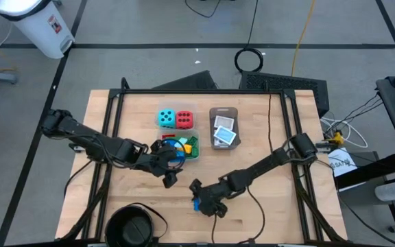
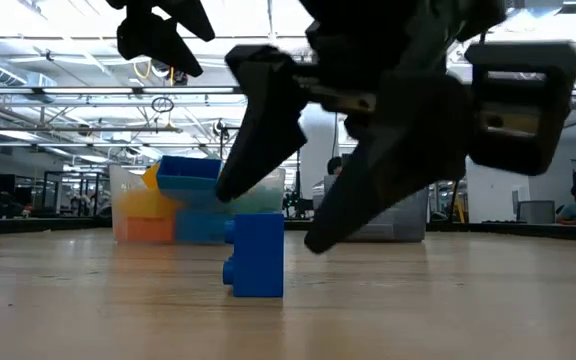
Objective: Pick & Place Toys
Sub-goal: Put the blue game piece into the bottom transparent bin
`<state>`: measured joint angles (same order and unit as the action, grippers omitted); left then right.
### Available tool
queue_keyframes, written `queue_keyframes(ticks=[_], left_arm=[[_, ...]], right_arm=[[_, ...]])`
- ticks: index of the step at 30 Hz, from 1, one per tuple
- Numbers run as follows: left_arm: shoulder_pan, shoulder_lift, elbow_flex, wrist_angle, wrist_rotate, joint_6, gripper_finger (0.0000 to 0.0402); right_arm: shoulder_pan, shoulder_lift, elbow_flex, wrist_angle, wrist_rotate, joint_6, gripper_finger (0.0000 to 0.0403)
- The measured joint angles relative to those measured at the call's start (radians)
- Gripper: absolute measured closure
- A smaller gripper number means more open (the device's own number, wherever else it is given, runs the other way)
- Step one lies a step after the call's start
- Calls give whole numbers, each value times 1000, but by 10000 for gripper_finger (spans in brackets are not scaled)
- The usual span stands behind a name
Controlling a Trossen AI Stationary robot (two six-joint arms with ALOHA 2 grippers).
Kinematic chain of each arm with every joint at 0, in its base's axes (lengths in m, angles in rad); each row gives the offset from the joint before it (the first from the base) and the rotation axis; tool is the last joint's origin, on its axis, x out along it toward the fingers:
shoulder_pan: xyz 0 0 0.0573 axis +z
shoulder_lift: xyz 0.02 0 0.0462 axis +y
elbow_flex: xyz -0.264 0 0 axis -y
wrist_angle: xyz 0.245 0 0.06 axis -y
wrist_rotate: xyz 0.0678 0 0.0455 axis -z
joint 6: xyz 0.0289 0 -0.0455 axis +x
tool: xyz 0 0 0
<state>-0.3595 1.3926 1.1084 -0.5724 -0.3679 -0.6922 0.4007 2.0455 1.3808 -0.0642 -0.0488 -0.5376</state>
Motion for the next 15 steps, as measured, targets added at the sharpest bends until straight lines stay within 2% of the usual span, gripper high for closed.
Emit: queue_keyframes(ticks=[4,9,15], left_arm=[[0,0,0,0,0,3,128],[0,0,0,1,0,3,128],[0,0,0,0,0,7,128]], right_arm=[[-36,-1,-1,1,-66,16,159],[-77,-1,-23,12,-182,55,224],[-89,-4,-86,87,-189,36,303]])
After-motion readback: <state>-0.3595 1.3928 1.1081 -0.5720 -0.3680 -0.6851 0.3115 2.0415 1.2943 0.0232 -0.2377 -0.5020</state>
